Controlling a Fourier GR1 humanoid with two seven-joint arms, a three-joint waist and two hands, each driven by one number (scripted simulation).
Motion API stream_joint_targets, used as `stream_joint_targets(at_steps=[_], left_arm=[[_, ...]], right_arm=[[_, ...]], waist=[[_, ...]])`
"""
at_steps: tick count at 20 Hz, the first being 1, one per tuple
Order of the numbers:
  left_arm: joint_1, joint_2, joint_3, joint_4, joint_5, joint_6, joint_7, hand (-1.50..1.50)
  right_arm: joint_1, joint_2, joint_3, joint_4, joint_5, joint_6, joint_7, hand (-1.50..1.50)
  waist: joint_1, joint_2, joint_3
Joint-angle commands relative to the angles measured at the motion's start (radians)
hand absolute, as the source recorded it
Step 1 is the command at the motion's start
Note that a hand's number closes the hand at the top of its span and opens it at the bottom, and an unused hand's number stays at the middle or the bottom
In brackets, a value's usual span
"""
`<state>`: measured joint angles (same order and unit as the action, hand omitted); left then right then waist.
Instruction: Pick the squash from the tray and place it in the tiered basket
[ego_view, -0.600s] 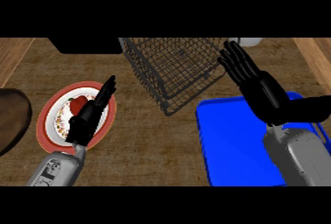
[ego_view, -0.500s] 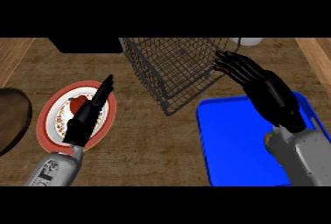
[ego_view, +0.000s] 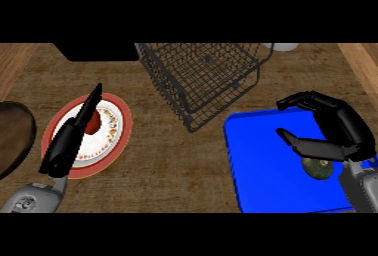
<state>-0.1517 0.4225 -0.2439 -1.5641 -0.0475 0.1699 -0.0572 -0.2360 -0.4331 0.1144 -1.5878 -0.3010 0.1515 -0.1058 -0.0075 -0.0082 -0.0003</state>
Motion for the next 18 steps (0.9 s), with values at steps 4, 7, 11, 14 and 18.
stream_joint_targets(at_steps=[4, 7, 11, 14, 18], left_arm=[[0.078, 0.005, 0.049, -0.063, -0.025, -0.034, -0.032, 0.00], [0.056, 0.003, 0.019, -0.103, -0.035, -0.017, 0.032, 0.00], [0.076, 0.014, 0.035, -0.072, -0.034, -0.019, 0.000, 0.00], [0.077, 0.024, 0.053, -0.070, -0.026, -0.026, -0.002, 0.00], [0.067, -0.010, 0.033, -0.081, -0.045, -0.008, 0.026, 0.00]], right_arm=[[0.160, -0.073, -0.078, -0.070, 0.059, 0.090, -0.103, -1.50], [0.096, -0.256, -0.051, -0.071, 0.136, 0.164, 0.029, -1.50], [0.153, -0.480, -0.051, -0.144, 0.278, 0.234, 0.140, -1.50], [0.158, -0.568, -0.042, -0.265, 0.340, 0.254, 0.266, -1.50], [0.184, -0.657, -0.056, -0.386, 0.377, 0.304, 0.434, -1.50]], waist=[[0.004, 0.006, 0.000], [0.009, 0.002, -0.001], [-0.018, -0.004, -0.006], [-0.025, -0.006, -0.006], [-0.023, -0.002, -0.003]])
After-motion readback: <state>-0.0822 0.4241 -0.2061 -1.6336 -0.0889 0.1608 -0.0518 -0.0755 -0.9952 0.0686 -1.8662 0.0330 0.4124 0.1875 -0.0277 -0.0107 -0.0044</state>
